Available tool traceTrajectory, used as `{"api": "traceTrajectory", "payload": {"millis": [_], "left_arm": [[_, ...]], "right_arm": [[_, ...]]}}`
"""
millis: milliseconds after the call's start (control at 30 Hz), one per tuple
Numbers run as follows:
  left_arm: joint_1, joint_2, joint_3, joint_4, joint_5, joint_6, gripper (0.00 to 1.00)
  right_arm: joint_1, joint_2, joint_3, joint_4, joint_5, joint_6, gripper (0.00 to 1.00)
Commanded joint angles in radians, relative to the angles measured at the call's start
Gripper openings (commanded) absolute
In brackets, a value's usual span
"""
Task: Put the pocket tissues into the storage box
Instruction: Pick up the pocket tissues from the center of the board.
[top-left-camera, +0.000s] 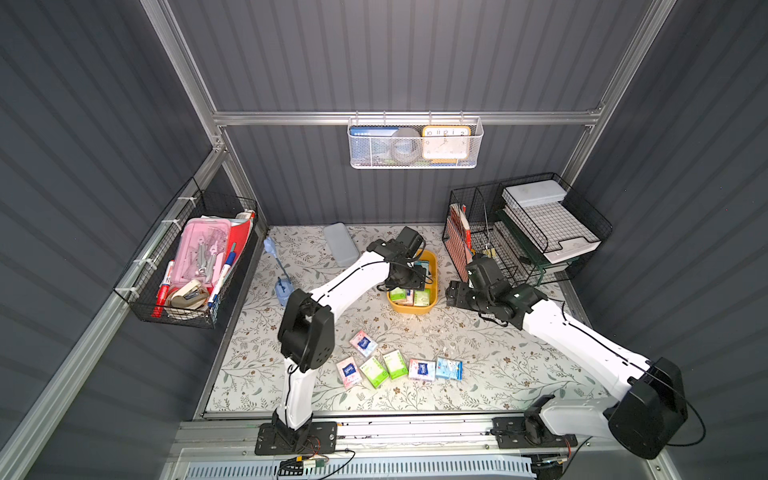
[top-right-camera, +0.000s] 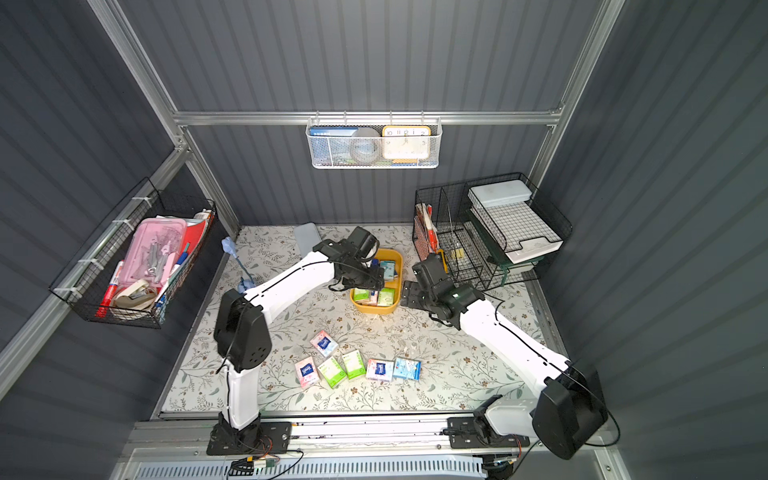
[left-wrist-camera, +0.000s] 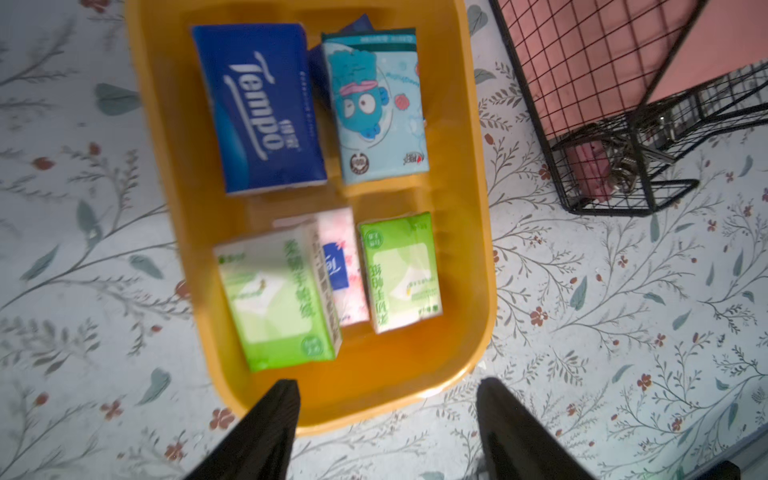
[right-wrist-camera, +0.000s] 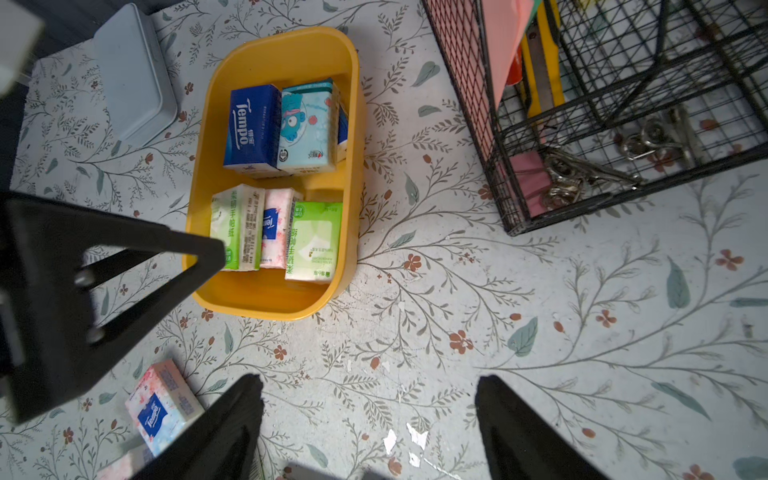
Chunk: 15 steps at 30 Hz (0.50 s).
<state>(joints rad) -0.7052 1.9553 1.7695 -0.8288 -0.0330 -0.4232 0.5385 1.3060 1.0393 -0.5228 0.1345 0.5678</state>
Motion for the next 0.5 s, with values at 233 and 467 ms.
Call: {"api": "traceTrajectory", "payload": {"millis": [233, 467], "left_arm": [[-0.001, -0.297, -0.321, -0.071, -0.199, -0.246, 0.92], [0.0, -0.37, -0.533, -0.023, -0.2, -0.52, 0.99]], "right_arm": [[-0.003, 0.041, -0.011, 0.019, -0.048, 0.006, 0.85], [-0.004, 0.033, -0.014, 0.011, -0.046, -0.005, 0.85]]}}
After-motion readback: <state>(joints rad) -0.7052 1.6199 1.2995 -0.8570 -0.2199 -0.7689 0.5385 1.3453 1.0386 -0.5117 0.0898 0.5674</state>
